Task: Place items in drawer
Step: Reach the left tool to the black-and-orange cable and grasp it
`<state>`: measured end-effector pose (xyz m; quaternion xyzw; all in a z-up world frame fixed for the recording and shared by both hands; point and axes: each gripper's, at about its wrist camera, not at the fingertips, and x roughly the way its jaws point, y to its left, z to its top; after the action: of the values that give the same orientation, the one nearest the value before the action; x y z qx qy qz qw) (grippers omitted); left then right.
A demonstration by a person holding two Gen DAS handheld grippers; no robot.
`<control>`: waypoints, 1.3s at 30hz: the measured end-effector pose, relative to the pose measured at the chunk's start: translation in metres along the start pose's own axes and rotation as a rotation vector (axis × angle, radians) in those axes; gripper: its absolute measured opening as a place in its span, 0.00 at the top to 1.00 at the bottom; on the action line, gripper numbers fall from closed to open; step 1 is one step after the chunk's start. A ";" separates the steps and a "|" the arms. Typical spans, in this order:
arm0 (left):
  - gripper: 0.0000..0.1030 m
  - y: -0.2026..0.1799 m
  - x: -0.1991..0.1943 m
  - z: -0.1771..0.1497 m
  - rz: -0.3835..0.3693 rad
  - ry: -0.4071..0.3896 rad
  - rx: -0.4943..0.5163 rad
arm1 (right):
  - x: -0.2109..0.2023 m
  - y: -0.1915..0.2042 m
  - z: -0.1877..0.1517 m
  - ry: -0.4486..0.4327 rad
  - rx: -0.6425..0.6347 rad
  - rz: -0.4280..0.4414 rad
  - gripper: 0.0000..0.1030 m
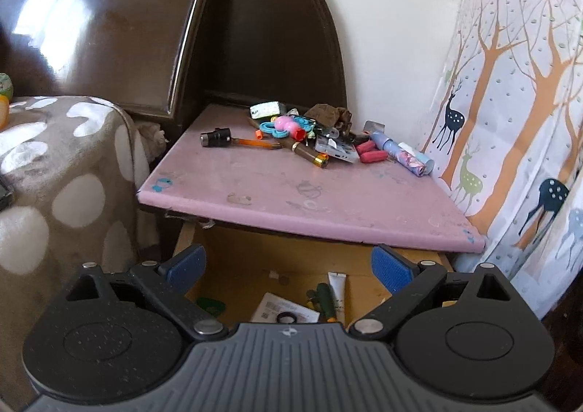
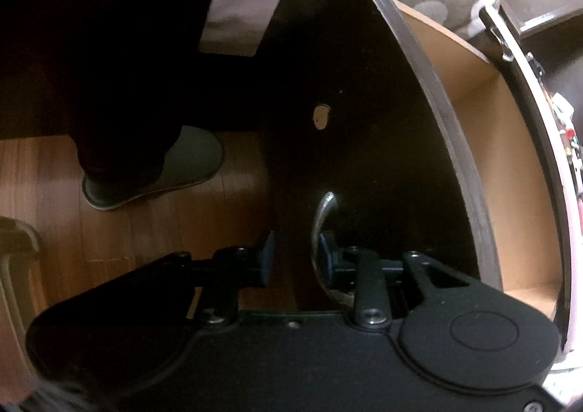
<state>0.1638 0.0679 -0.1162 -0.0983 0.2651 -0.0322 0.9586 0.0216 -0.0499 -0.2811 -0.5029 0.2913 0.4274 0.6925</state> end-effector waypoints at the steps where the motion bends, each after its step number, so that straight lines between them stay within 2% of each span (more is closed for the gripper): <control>1: 0.04 -0.005 0.003 0.004 0.005 0.007 0.010 | 0.000 0.001 0.000 -0.006 0.001 -0.001 0.72; 3: 0.04 -0.018 0.010 0.012 0.016 0.012 0.050 | 0.000 0.002 -0.001 -0.014 0.001 -0.003 0.71; 6: 0.04 -0.035 0.025 0.028 0.026 0.020 0.102 | 0.001 0.007 -0.001 -0.027 0.006 -0.007 0.63; 8: 0.04 -0.043 0.036 0.039 0.029 0.021 0.113 | -0.001 0.008 -0.003 -0.034 0.007 -0.007 0.58; 12: 0.04 -0.058 0.059 0.058 0.041 0.027 0.132 | -0.002 0.008 -0.004 -0.038 0.025 -0.006 0.56; 16: 0.04 -0.073 0.086 0.070 0.049 0.043 0.173 | -0.001 0.013 -0.007 -0.052 0.017 -0.004 0.46; 21: 0.04 -0.075 0.123 0.084 0.068 0.074 0.197 | -0.002 0.012 -0.008 -0.058 0.023 0.000 0.46; 24: 0.04 -0.066 0.147 0.093 0.109 0.083 0.193 | -0.003 0.011 -0.007 -0.052 0.034 0.000 0.46; 26: 0.08 -0.055 0.165 0.099 0.150 0.092 0.201 | -0.003 0.011 -0.007 -0.051 0.037 0.000 0.46; 31: 0.12 -0.026 0.195 0.112 0.272 0.108 0.293 | -0.004 0.011 -0.008 -0.059 0.026 0.003 0.46; 36: 0.12 0.013 0.217 0.129 0.308 0.145 0.339 | -0.004 0.011 -0.009 -0.066 0.016 0.004 0.46; 39: 0.12 0.031 0.228 0.135 0.289 0.178 0.365 | -0.004 0.011 -0.009 -0.069 0.012 0.003 0.45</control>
<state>0.4295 0.0954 -0.1239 0.1185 0.3495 0.0493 0.9281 0.0098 -0.0582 -0.2859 -0.4832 0.2707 0.4436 0.7046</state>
